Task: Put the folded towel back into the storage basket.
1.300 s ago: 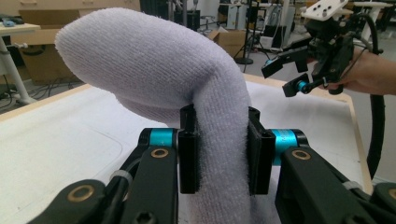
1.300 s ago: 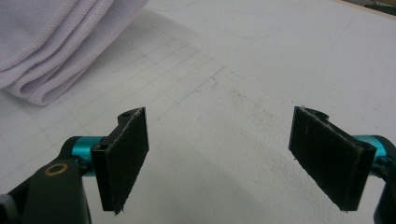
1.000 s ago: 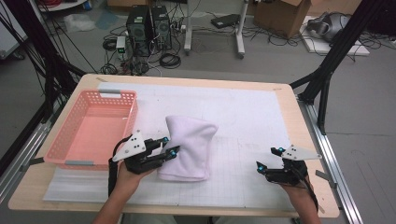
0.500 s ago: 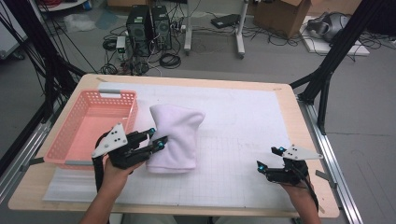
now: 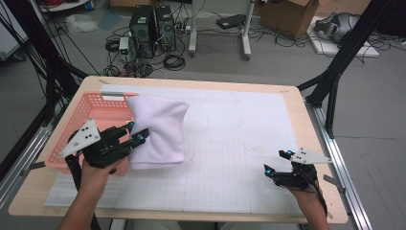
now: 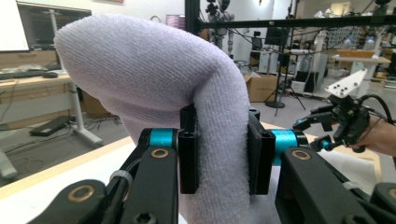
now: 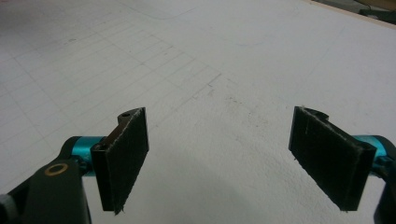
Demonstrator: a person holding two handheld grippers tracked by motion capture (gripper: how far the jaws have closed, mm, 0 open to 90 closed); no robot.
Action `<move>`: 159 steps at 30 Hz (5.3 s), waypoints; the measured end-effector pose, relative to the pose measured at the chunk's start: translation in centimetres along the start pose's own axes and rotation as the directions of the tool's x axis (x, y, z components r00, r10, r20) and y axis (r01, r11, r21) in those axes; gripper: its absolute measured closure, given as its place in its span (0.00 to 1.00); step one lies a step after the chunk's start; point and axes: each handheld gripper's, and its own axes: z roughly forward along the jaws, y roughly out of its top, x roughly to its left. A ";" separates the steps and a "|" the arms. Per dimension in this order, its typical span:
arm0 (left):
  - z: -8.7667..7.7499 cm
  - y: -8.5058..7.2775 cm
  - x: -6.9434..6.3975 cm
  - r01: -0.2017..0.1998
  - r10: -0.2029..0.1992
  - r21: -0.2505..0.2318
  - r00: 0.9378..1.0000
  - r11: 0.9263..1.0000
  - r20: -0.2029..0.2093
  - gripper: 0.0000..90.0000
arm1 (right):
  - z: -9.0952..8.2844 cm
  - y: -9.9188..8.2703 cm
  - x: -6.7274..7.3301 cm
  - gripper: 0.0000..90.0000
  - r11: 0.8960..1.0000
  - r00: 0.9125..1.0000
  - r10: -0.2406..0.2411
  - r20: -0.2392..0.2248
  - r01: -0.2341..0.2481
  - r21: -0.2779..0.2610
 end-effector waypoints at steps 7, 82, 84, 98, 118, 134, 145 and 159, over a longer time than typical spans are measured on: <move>-1.9 0.8 1.2 0.008 -0.009 -0.021 0.999 1.000 -0.053 0.79 | 0.1 0.0 0.0 0.21 1.000 1.000 -0.002 -0.001 0.002 0.002; -11.1 -1.3 12.7 0.134 -0.144 -0.053 0.942 0.990 -0.305 0.78 | 0.6 0.0 0.2 0.21 0.999 1.000 -0.009 0.018 0.009 0.032; -11.2 -1.5 12.7 0.139 -0.147 -0.047 0.940 0.989 -0.309 0.79 | 0.7 0.0 0.2 0.21 0.999 1.000 -0.015 0.018 0.014 0.031; -9.5 -3.1 12.6 0.170 -0.165 -0.008 0.942 0.985 -0.294 0.78 | 0.7 0.0 0.2 0.21 0.999 1.000 -0.012 0.017 0.012 0.034; -7.3 -5.0 13.5 0.256 -0.209 0.109 0.923 0.961 -0.323 0.77 | 0.6 0.0 0.4 0.21 0.999 1.000 -0.010 0.017 0.010 0.036; -7.4 -4.7 14.7 0.404 -0.276 0.205 0.842 0.891 -0.463 0.56 | 0.7 0.0 0.4 0.21 0.999 1.000 -0.012 0.014 0.011 0.038; -8.8 -3.8 14.9 0.405 -0.230 0.186 0.779 0.895 -0.584 0.42 | 0.8 0.0 0.5 0.21 0.999 1.000 -0.015 0.013 0.014 0.037; -6.5 -3.8 13.8 0.369 -0.189 0.249 0.822 0.895 -0.537 0.43 | 0.9 0.1 0.6 0.21 0.999 1.000 -0.017 0.012 0.016 0.040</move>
